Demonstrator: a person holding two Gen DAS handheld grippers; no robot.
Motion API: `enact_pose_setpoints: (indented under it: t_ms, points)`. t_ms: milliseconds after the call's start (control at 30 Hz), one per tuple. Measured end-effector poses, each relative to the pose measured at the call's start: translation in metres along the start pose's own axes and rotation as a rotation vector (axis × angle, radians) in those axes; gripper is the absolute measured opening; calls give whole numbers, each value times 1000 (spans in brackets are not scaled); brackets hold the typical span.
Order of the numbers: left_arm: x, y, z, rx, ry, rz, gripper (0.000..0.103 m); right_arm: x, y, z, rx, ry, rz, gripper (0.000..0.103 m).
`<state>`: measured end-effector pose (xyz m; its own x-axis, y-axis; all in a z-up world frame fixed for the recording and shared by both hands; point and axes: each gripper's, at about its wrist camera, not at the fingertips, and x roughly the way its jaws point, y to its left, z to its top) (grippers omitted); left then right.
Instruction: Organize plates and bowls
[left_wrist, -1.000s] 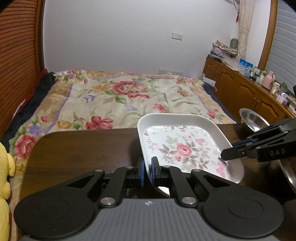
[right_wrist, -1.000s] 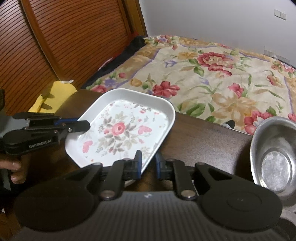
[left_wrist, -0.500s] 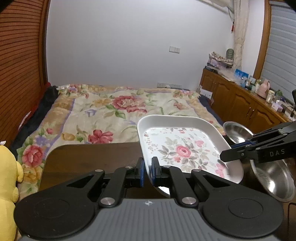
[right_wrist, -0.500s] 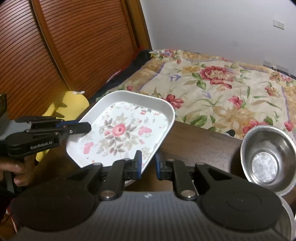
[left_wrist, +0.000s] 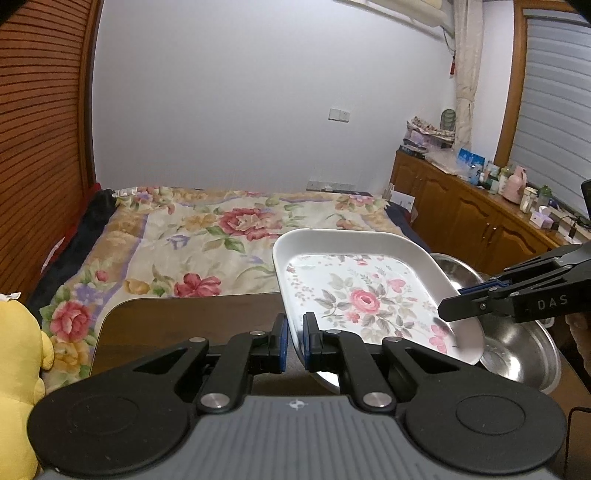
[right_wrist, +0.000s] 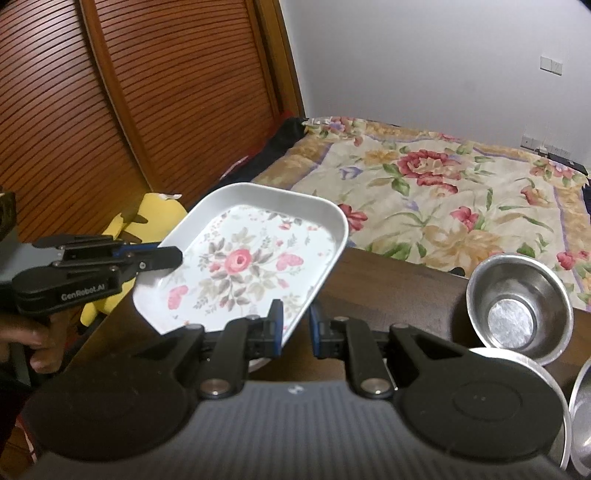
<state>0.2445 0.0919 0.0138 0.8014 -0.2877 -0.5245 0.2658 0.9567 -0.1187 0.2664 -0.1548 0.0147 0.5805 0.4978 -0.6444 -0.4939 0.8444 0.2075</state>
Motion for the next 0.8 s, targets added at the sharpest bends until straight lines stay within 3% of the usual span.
enact_pose_setpoints:
  t_ms: [800]
  points:
    - [-61,-36,-38,2,-19,-31,10,-52,23,-47,-12,-23,-1,17]
